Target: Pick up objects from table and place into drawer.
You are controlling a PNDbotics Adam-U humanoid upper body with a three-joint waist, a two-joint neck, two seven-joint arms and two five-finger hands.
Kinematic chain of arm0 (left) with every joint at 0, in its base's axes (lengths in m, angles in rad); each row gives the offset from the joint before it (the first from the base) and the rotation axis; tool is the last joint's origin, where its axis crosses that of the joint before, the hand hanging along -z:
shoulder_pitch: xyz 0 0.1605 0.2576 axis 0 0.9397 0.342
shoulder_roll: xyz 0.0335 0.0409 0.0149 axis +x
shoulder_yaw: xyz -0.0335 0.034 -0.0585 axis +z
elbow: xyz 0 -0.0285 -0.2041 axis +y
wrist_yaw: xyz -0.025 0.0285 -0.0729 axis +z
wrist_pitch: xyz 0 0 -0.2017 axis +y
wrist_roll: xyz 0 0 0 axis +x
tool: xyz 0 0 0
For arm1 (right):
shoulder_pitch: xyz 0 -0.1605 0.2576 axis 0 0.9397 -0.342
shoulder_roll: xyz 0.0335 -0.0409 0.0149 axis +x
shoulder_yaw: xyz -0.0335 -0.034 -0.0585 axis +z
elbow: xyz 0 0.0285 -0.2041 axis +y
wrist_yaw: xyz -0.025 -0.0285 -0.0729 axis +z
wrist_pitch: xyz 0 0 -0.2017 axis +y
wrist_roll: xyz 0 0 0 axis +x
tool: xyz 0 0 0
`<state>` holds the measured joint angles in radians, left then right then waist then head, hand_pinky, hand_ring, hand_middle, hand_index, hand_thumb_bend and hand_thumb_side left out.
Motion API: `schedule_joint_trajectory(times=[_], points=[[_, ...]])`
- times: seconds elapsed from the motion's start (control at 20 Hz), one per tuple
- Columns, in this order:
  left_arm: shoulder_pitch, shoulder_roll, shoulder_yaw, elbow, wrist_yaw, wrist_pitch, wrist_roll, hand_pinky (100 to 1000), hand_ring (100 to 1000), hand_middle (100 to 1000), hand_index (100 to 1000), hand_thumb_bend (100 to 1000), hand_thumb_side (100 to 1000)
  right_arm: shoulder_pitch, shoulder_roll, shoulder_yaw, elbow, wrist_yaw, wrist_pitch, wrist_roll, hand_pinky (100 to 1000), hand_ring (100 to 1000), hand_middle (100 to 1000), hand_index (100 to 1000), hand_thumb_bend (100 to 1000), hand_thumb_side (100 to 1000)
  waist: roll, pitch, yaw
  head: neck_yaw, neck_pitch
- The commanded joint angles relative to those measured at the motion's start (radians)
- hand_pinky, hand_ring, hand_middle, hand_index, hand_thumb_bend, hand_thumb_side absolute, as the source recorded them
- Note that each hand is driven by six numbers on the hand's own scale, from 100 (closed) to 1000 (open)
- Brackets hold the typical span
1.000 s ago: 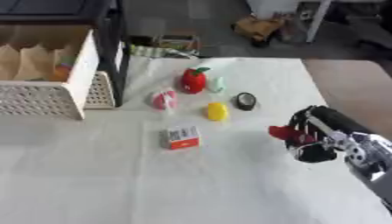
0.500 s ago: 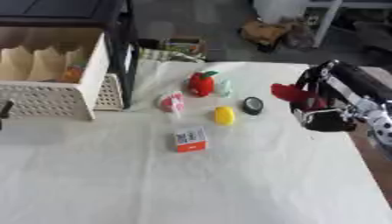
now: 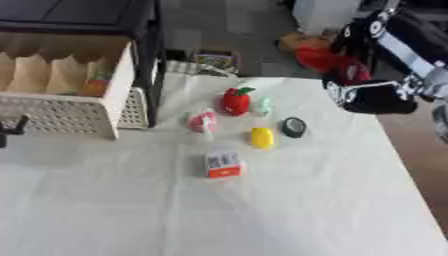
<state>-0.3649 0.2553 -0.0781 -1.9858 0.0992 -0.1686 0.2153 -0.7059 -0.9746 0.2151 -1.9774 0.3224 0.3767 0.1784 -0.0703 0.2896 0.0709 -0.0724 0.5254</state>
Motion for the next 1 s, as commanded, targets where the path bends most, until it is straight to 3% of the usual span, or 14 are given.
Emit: schedule_joint_trajectory(times=[0.05, 0.55, 1.0], points=[[-0.017, 0.02, -0.006, -0.014, 0.008, 0.006, -0.005, 222, 240, 423, 782, 100, 672, -0.073, 0.016, 0.007, 0.005, -0.01, 0.004, 0.022, 390, 366, 373, 462, 100, 116, 0.0, -0.024, 0.003, 0.001, -0.012], [-0.035, 0.022, -0.014, -0.014, 0.023, 0.011, -0.014, 223, 244, 424, 782, 100, 672, -0.355, 0.232, 0.081, 0.168, 0.041, -0.01, 0.092, 388, 361, 369, 458, 100, 123, -0.014, -0.032, 0.031, -0.01, -0.025], [-0.06, 0.018, -0.022, -0.014, 0.036, 0.021, -0.023, 225, 246, 424, 782, 100, 672, -0.492, 0.396, 0.094, 0.325, 0.118, -0.036, 0.097, 389, 359, 367, 456, 100, 128, -0.029, -0.029, 0.065, -0.034, -0.048]])
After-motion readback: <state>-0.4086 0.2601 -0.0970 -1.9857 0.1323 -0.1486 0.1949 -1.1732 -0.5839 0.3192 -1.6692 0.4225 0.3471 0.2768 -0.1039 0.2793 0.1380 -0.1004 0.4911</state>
